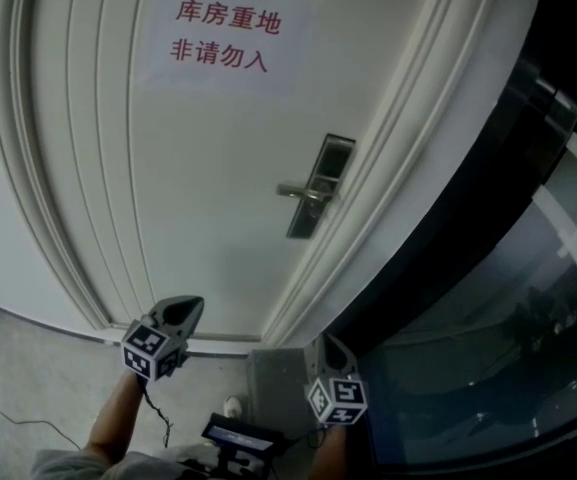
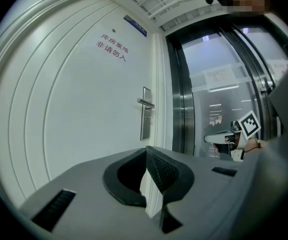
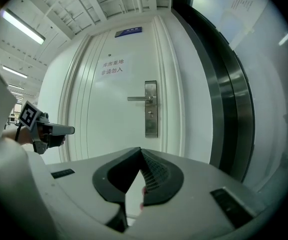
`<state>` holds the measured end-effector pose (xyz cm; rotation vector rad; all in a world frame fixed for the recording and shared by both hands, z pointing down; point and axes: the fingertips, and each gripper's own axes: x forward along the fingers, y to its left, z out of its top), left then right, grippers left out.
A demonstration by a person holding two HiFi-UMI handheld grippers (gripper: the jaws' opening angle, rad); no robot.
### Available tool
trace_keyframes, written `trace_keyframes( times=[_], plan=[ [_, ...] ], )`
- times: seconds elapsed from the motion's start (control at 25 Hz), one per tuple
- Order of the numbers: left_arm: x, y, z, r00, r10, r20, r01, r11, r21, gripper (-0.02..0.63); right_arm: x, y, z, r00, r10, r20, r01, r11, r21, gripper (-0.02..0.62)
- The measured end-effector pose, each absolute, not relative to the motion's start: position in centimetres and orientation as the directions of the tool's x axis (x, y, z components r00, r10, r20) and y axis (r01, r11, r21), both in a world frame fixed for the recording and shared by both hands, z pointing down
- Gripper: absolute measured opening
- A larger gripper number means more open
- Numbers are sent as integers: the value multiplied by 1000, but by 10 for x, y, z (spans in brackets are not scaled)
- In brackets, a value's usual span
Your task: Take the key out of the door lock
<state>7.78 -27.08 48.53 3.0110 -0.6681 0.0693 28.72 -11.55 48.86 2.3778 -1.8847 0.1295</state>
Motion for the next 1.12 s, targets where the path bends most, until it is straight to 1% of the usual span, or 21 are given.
trace_keyframes(
  times=[0.56, 0.76, 1.12],
  plan=[
    [122, -339, 480, 889, -450, 83, -455, -889, 60, 8, 337, -197, 473, 183, -973, 142, -983, -177, 53, 11],
    [133, -362, 475, 878, -475, 65, -479, -876, 63, 8, 348, -223, 470, 161, -976, 143, -986, -154, 63, 12],
    [156, -387, 473, 869, -490, 70, -494, -867, 66, 8, 369, -256, 466, 138, -980, 144, -988, -125, 93, 12]
  ],
)
